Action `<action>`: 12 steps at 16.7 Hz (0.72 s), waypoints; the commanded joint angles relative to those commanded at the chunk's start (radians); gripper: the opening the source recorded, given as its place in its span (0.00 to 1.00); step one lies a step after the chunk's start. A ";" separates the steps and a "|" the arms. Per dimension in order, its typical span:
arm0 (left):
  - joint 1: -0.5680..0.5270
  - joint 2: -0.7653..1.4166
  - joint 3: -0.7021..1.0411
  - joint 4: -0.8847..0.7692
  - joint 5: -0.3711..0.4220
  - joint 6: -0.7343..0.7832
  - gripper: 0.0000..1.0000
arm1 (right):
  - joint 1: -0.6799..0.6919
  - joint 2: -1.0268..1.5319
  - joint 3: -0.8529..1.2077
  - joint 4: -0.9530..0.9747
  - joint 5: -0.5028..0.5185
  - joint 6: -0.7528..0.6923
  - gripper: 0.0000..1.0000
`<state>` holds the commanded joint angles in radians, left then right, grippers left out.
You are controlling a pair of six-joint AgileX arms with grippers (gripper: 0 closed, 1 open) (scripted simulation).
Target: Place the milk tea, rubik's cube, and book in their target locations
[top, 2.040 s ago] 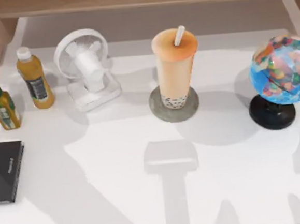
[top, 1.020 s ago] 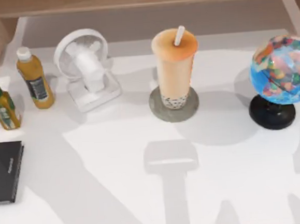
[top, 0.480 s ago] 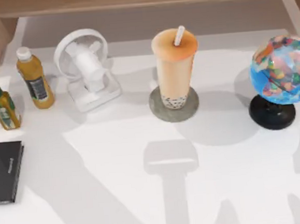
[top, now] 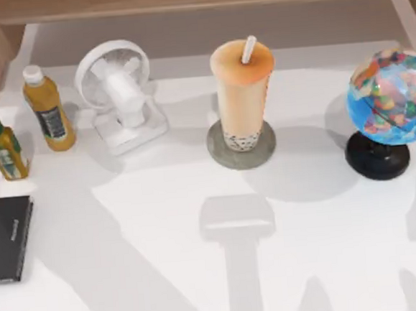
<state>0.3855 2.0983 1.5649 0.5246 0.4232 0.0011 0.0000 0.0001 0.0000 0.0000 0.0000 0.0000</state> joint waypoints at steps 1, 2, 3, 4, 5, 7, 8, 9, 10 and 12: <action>0.003 -0.012 -0.007 -0.004 0.002 0.000 0.00 | 0.000 0.000 0.000 0.000 0.000 0.000 1.00; 0.004 -0.020 -0.012 -0.007 0.004 0.000 0.00 | 0.000 0.000 0.000 0.000 0.000 0.000 1.00; 0.005 -0.021 -0.013 -0.008 0.004 0.000 0.00 | 0.000 0.000 0.000 0.000 0.000 0.000 1.00; 0.005 -0.021 -0.013 -0.008 0.004 0.000 0.00 | 0.000 0.000 0.000 0.000 0.000 0.000 1.00; 0.000 -0.017 -0.010 -0.007 0.004 0.002 0.00 | 0.000 0.000 0.000 0.000 0.000 0.000 1.00; 0.002 -0.026 -0.015 -0.005 0.004 0.012 0.00 | 0.000 0.000 0.000 0.000 0.000 0.000 1.00; 0.007 -0.045 -0.025 0.000 0.004 0.032 0.00 | 0.000 0.000 0.000 0.000 0.000 0.000 1.00; 0.017 -0.074 -0.039 0.010 0.002 0.064 0.00 | 0.000 0.000 0.000 0.000 0.000 0.000 1.00; 0.029 -0.112 -0.056 0.026 -0.002 0.105 0.00 | 0.000 0.000 0.000 0.000 0.000 0.000 1.00; 0.058 -0.209 -0.105 0.066 -0.013 0.220 0.00 | 0.000 0.000 0.000 0.000 0.000 0.000 1.00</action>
<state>0.4432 1.8891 1.4603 0.5908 0.4104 0.2209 0.0000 0.0001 0.0000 0.0000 0.0000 0.0000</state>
